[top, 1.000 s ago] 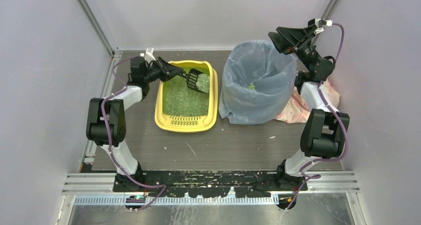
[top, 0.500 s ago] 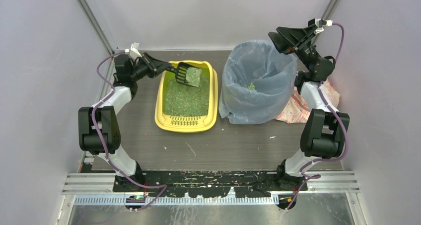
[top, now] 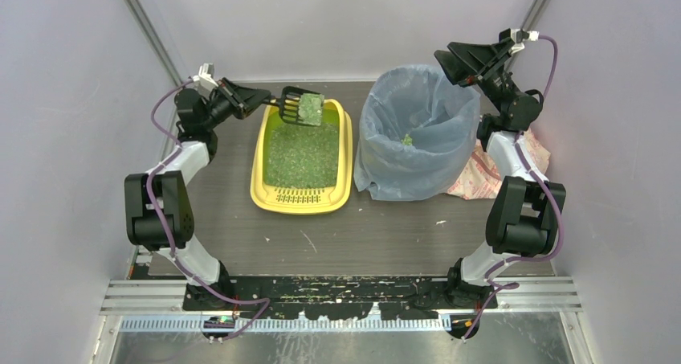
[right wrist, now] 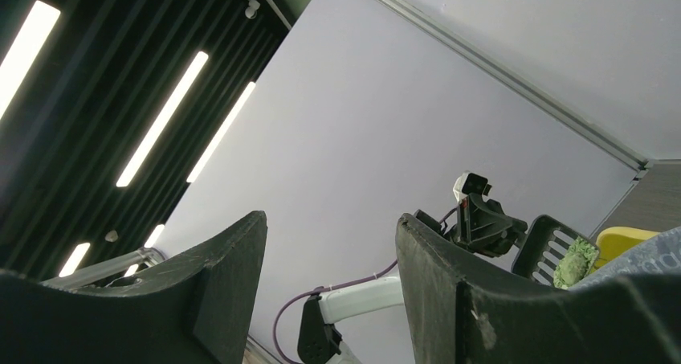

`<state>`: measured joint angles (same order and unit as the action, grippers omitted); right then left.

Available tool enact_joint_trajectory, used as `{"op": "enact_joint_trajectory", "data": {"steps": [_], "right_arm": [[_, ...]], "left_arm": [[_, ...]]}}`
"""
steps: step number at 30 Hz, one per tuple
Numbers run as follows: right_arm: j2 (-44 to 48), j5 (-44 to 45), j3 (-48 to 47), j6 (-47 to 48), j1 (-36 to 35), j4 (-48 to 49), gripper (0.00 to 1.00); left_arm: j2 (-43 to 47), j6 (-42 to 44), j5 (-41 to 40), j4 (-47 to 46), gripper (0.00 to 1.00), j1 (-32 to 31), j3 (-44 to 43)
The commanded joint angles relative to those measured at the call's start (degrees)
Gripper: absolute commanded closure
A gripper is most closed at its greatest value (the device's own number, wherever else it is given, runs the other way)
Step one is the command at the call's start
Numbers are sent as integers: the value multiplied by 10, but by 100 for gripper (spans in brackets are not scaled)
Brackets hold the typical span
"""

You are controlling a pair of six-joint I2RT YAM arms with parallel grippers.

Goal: Clean the litter box

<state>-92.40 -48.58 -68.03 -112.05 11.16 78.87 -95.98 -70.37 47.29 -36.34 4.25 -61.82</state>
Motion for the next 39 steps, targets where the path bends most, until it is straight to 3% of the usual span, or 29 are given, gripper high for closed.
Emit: {"op": "enact_joint_trajectory", "data": {"steps": [1, 3, 8, 9, 20, 27, 32, 36, 39], "right_arm": [[10, 1, -22, -2, 2, 30, 35], [8, 1, -20, -3, 2, 31, 35], [6, 1, -21, -3, 2, 30, 35], [6, 1, -21, -3, 2, 30, 35], [2, 1, -20, -3, 2, 30, 35], [-4, 3, -24, -5, 2, 30, 35], [-1, 1, -20, -4, 2, 30, 35], [-5, 3, -20, -4, 2, 30, 35], [-5, 3, -25, -5, 2, 30, 35]], "left_arm": [[-6, -74, 28, -139, 100, 6, 15], [-21, -102, 39, -184, 100, 12, 32], [-106, -284, 44, -448, 100, 27, 62], [-110, -290, 45, -456, 100, 29, 67], [-99, -250, 73, -433, 100, 32, 93], [-74, -199, 114, -362, 100, 19, 95], [-71, -200, 118, -362, 100, 64, 113], [-65, -184, 138, -338, 100, 32, 109], [-55, -154, 137, -302, 100, 50, 118]]}}
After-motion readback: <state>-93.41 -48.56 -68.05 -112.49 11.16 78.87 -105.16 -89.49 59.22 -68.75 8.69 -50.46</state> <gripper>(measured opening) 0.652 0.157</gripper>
